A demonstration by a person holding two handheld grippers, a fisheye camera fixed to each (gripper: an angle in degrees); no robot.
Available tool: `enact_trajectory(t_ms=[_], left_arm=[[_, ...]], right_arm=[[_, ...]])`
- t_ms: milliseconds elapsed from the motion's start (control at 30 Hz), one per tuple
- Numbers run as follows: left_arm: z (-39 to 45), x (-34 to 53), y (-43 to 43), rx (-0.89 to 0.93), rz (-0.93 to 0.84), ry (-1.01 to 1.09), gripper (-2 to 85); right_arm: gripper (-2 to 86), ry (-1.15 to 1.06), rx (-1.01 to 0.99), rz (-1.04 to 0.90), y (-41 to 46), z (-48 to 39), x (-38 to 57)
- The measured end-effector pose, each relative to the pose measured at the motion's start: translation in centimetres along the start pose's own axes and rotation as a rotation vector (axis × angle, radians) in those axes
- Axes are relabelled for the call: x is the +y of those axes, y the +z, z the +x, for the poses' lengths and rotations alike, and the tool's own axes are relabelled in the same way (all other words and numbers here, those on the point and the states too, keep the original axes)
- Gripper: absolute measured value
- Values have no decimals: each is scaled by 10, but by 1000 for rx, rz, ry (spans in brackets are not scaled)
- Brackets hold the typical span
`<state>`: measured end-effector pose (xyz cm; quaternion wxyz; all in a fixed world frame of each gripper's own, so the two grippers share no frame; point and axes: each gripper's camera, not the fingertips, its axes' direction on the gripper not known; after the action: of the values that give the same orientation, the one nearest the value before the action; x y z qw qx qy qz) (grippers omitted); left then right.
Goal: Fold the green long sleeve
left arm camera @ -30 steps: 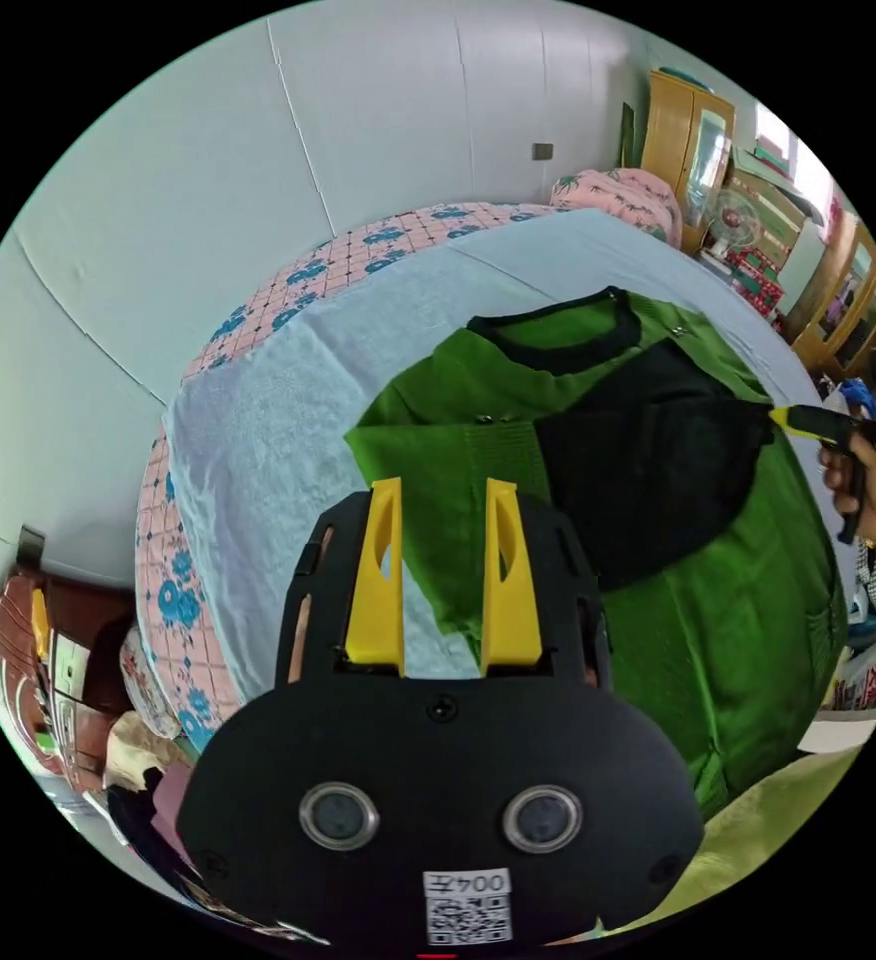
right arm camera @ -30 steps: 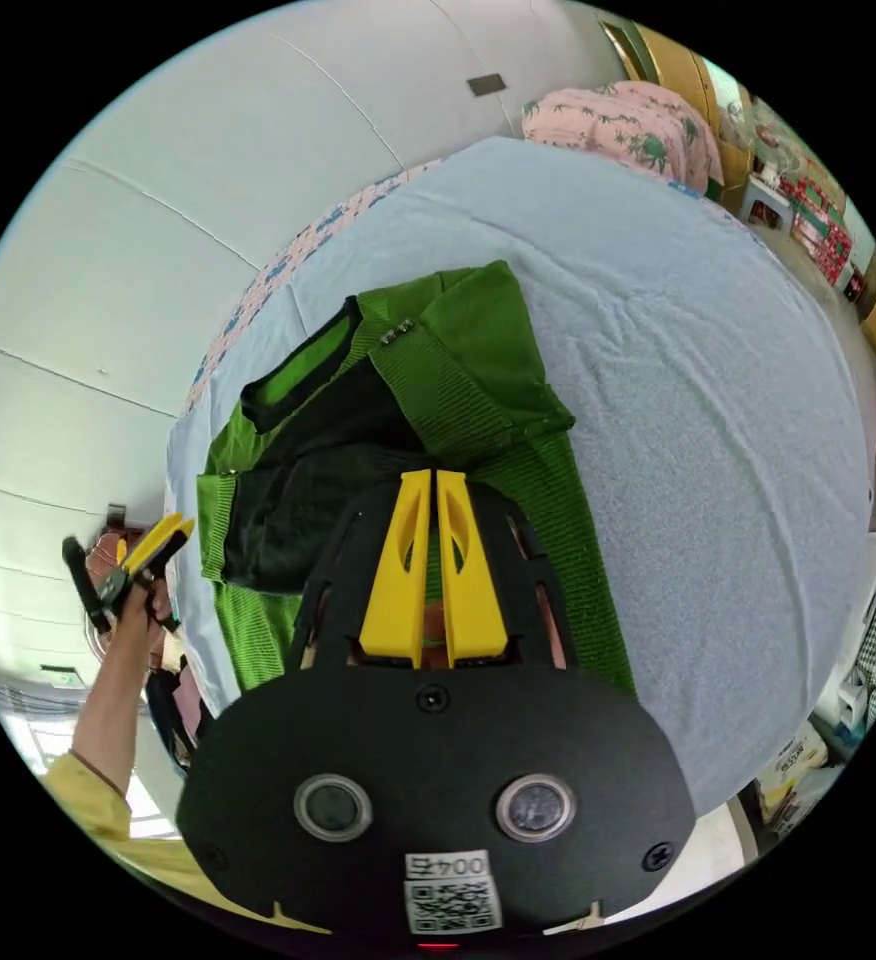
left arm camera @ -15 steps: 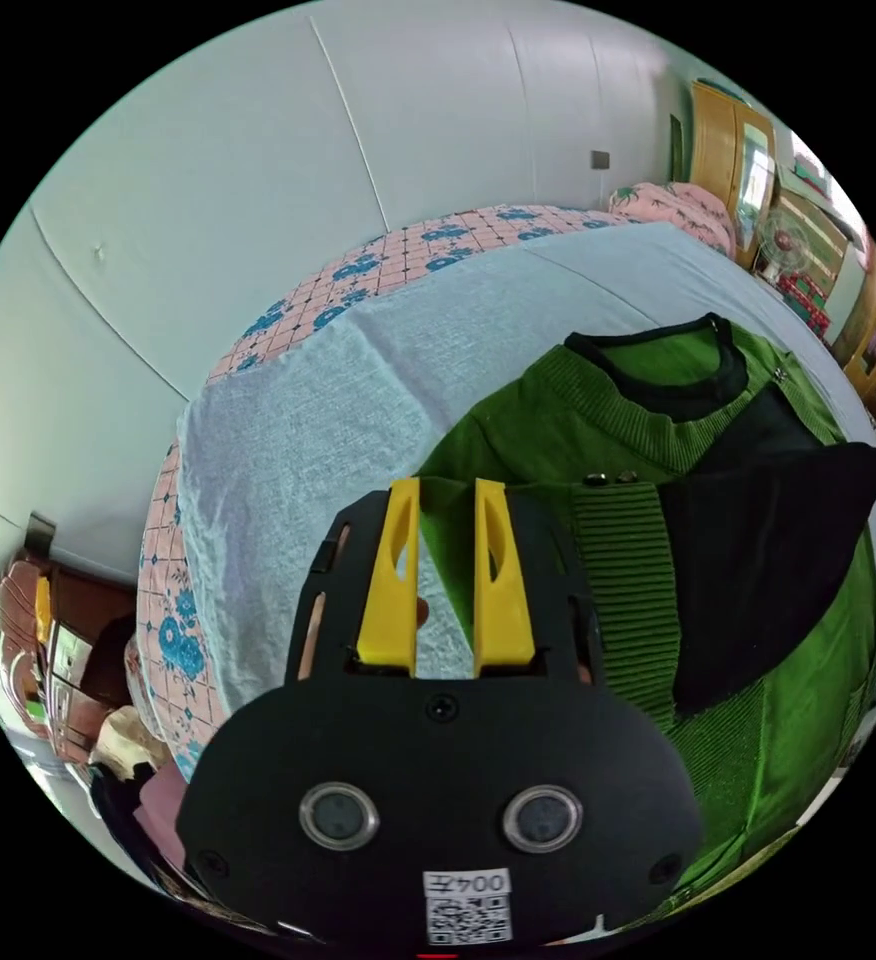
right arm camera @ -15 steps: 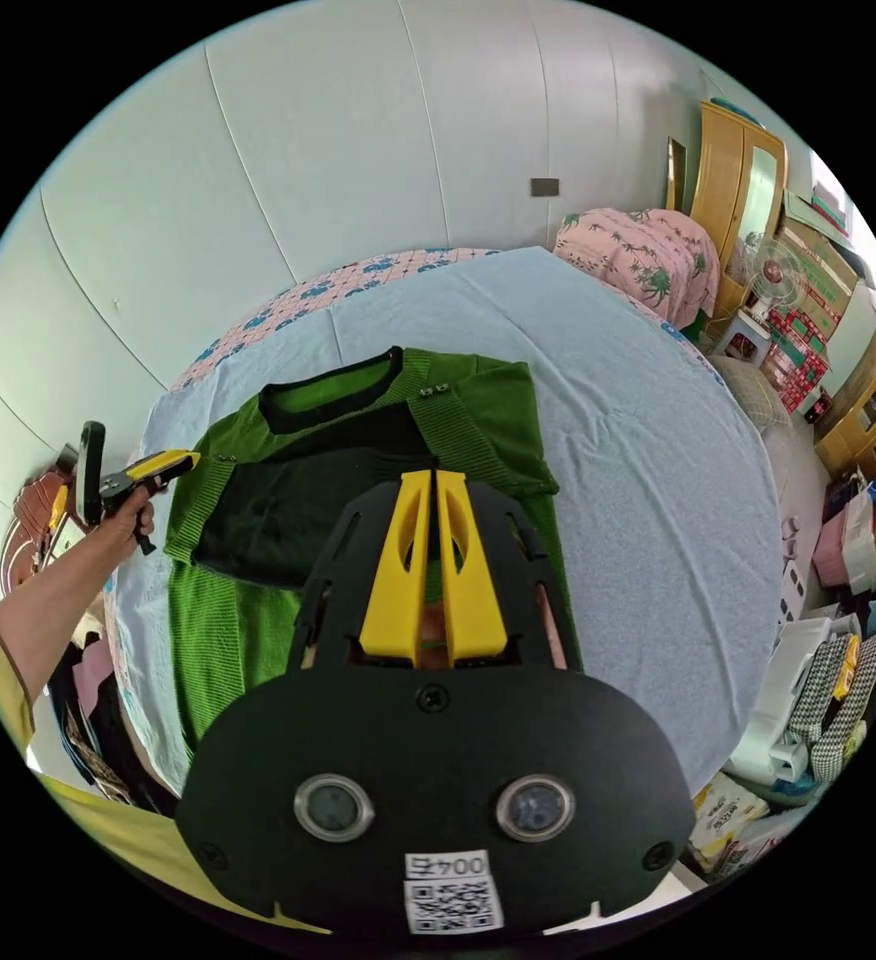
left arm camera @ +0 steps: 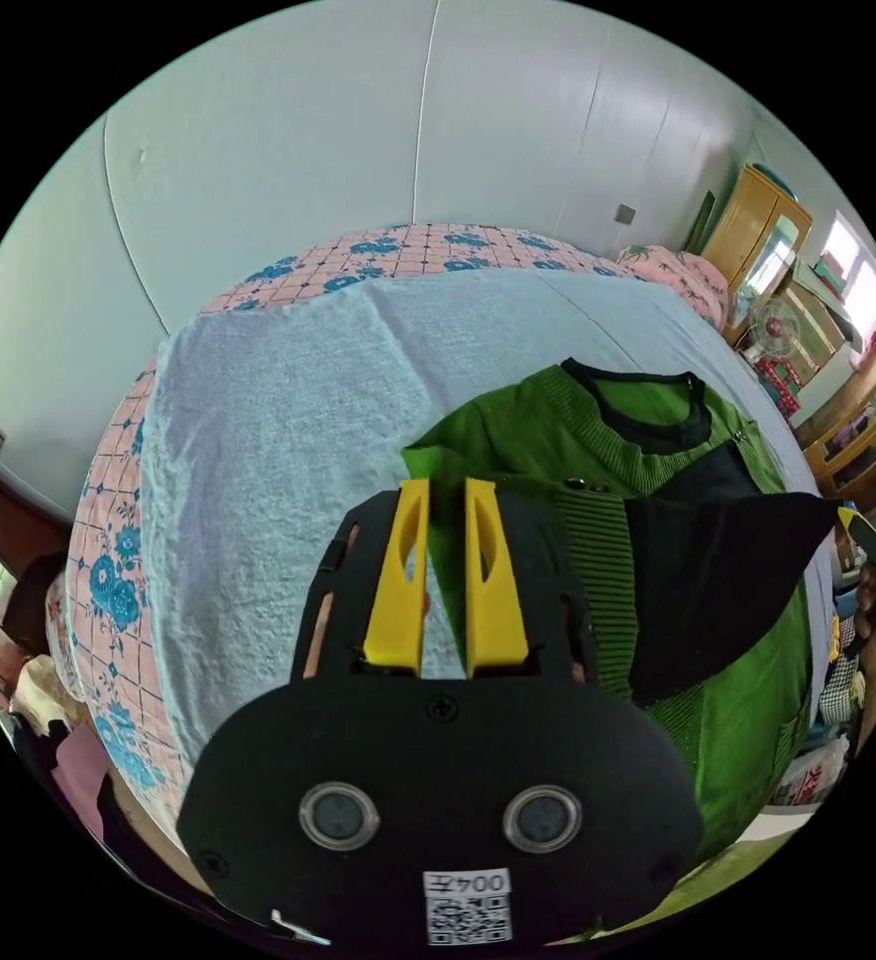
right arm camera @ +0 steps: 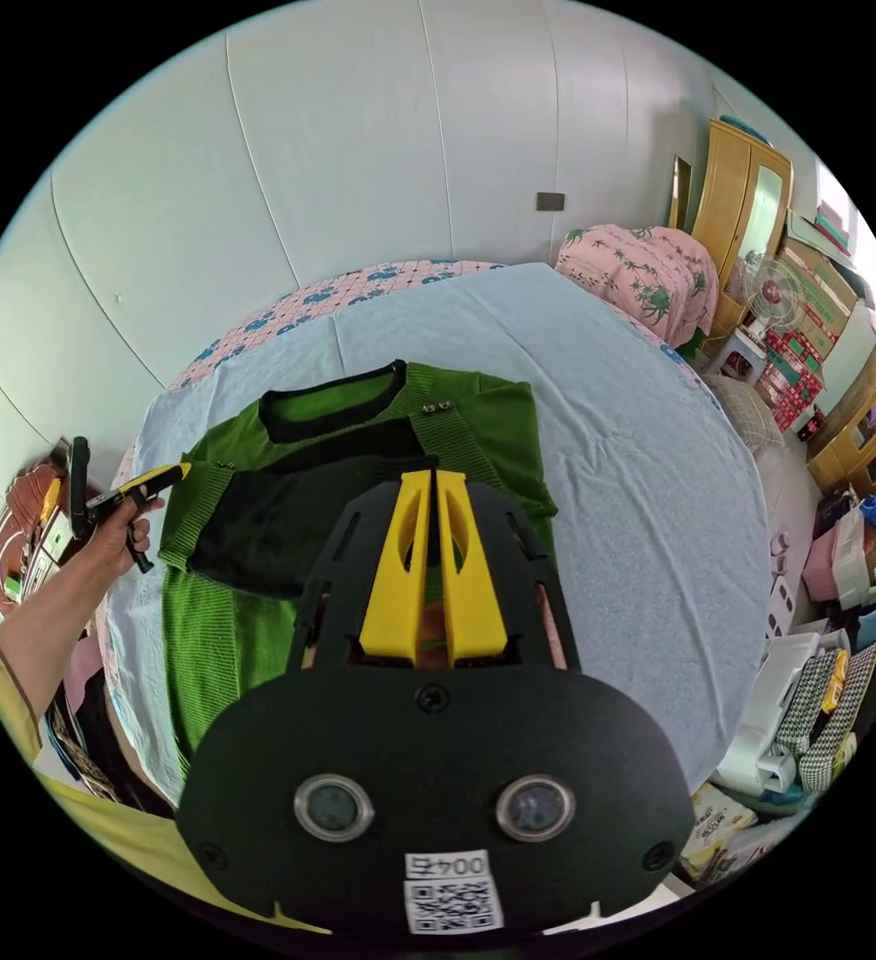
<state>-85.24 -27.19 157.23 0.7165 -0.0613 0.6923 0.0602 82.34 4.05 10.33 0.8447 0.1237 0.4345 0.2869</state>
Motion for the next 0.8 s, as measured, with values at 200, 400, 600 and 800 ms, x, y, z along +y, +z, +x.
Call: enact_trajectory(t_ms=[200, 400, 600, 800], left_arm=[[-25, 15, -26, -30, 156, -68, 21], [-66, 31, -29, -57, 206, -247, 17], [-95, 27, -19, -50, 137, -283, 16], [-135, 29, -34, 66, 130, -359, 14]], right_arm=[[-8, -16, 25, 47, -7, -2, -10], [-8, -44, 77, 30, 21, 16, -41], [0, 8, 121, -173, 103, 60, -86], [48, 127, -216, -232, 104, 107, -82]])
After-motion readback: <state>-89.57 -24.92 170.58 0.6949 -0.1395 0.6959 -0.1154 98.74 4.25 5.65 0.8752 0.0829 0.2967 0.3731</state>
